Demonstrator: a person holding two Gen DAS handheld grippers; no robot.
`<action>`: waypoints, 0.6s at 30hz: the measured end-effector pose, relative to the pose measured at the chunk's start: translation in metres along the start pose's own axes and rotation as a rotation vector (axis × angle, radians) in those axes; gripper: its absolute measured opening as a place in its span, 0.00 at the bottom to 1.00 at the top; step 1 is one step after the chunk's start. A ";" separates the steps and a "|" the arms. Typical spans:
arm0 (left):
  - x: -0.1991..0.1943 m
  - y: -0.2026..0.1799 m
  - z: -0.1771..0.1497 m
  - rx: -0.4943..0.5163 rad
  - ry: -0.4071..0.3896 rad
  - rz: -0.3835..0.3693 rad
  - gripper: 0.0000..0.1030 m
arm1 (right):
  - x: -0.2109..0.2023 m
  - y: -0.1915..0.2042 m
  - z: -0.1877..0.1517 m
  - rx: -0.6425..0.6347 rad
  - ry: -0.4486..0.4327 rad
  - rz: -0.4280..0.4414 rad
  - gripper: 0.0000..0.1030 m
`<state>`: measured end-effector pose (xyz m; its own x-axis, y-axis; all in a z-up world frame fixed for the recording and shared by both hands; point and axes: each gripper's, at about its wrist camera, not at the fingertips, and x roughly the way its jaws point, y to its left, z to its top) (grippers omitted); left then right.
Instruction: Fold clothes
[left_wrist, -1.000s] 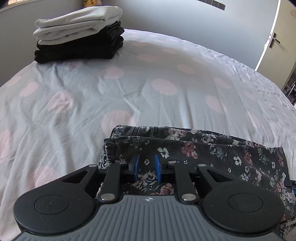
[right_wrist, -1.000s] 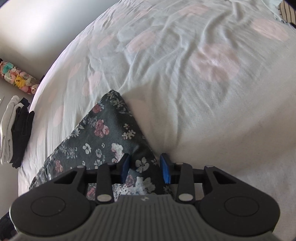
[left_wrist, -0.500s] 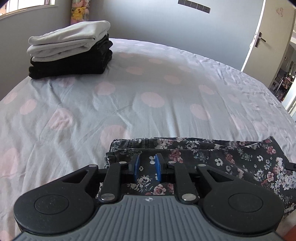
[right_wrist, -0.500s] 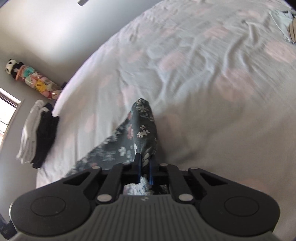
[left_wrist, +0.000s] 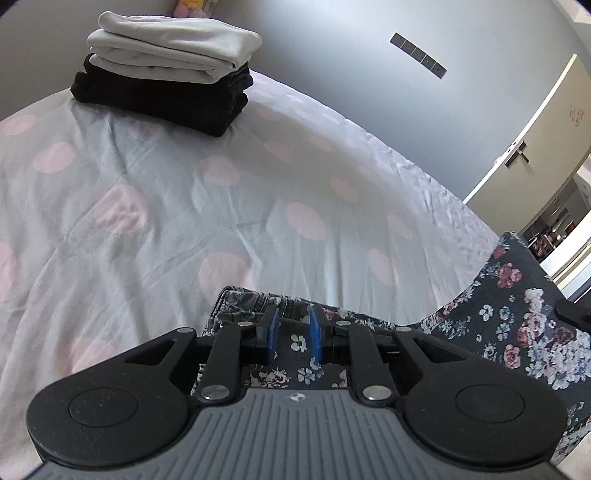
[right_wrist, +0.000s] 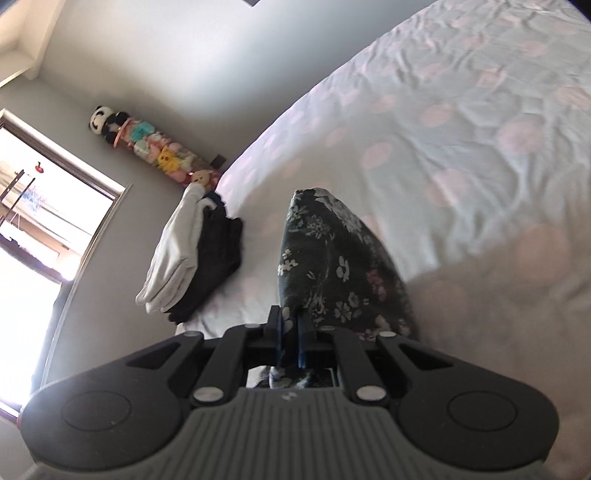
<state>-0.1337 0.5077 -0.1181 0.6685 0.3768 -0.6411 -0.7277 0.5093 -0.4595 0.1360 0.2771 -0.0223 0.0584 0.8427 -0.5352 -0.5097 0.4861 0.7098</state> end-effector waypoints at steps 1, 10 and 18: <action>-0.001 0.003 0.002 -0.009 0.001 0.000 0.19 | 0.009 0.010 -0.004 -0.008 0.009 0.003 0.09; 0.000 0.032 0.016 -0.056 0.021 0.055 0.19 | 0.120 0.063 -0.064 -0.038 0.176 0.043 0.09; 0.013 0.054 0.024 -0.048 0.069 0.131 0.19 | 0.197 0.052 -0.110 -0.032 0.311 -0.033 0.09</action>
<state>-0.1609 0.5592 -0.1365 0.5566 0.3825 -0.7375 -0.8154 0.4212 -0.3970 0.0263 0.4428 -0.1411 -0.1877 0.7129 -0.6757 -0.5386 0.5005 0.6778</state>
